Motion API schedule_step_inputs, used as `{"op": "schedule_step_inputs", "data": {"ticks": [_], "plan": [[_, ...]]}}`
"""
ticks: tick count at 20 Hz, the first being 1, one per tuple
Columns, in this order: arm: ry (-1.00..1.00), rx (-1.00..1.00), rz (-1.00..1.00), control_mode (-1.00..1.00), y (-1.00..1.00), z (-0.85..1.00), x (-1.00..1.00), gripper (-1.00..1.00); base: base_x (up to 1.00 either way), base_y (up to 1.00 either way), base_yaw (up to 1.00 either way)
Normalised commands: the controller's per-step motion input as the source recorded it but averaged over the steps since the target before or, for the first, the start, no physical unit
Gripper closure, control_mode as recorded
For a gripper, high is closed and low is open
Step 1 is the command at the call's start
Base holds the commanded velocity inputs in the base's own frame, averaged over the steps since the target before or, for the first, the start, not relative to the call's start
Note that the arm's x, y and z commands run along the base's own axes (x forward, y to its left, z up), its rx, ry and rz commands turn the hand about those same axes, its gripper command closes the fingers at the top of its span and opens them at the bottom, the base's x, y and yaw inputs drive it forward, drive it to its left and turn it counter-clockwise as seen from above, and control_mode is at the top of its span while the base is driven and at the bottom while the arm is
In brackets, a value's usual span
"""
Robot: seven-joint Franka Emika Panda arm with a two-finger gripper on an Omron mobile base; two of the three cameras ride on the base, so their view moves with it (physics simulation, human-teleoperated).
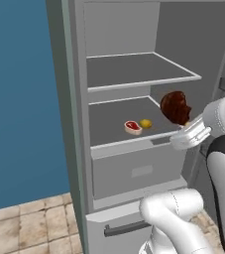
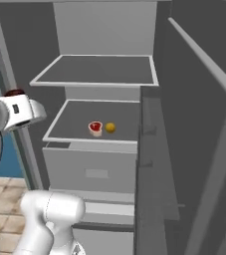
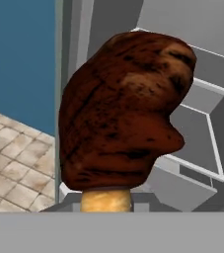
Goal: Place one lemon and one steak in each tupperware on the nearby counter, to pack two identical lunches.
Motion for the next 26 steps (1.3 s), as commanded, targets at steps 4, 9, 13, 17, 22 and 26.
{"op": "schedule_step_inputs", "data": {"ticks": [4, 9, 13, 17, 22, 26], "plan": [[0.00, 0.00, 0.00, 1.00, 0.00, 0.00, 0.00, 1.00, -0.78, 0.00, -0.07], [0.00, 0.00, 0.00, 1.00, 0.00, 0.00, 0.00, 1.00, -0.92, 0.32, -0.11], [0.00, 0.00, 0.00, 1.00, 0.00, 0.00, 0.00, 1.00, -0.87, 0.65, -0.18], [0.00, 0.00, 0.00, 1.00, 0.00, 0.00, 0.00, 1.00, -0.75, 0.92, -0.32], [0.00, 0.00, 0.00, 1.00, 0.00, 0.00, 0.00, 1.00, -0.53, 0.89, -0.49], [0.00, 0.00, 0.00, 1.00, 0.00, 0.00, 0.00, 1.00, -0.38, 0.66, -0.60]]}}
